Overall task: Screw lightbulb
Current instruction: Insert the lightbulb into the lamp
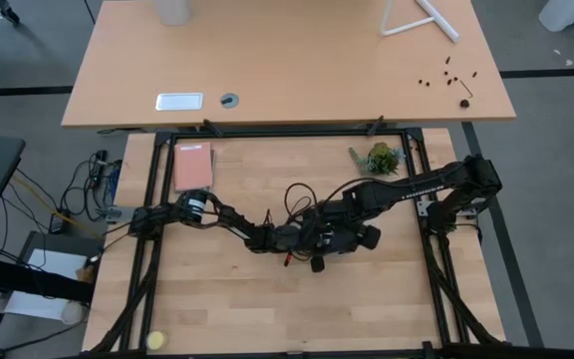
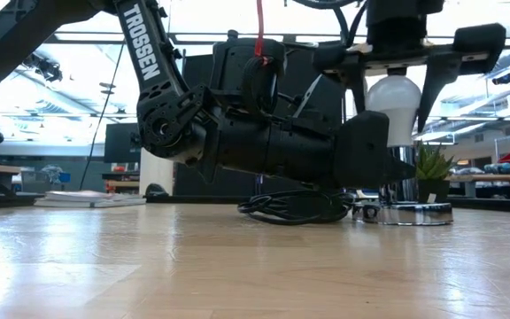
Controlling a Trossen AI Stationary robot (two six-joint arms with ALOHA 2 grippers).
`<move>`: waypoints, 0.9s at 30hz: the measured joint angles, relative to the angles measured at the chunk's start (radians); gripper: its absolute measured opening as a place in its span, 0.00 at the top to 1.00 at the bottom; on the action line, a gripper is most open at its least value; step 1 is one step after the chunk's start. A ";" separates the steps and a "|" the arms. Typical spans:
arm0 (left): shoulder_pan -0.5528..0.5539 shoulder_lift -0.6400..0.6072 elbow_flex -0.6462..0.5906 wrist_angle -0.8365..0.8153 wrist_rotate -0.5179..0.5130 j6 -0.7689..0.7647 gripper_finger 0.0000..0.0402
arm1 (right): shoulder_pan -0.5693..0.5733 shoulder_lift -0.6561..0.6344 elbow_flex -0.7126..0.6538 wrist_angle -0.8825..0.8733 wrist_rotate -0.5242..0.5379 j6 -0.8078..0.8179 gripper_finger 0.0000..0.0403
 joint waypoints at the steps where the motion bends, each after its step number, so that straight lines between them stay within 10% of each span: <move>1: 0.000 0.000 0.000 0.000 0.004 0.000 0.55 | 0.000 0.000 0.000 0.000 0.000 0.045 0.32; 27: -0.005 0.000 -0.001 0.003 -0.062 -0.013 0.56 | 0.035 0.000 -0.001 0.014 0.126 1.127 0.31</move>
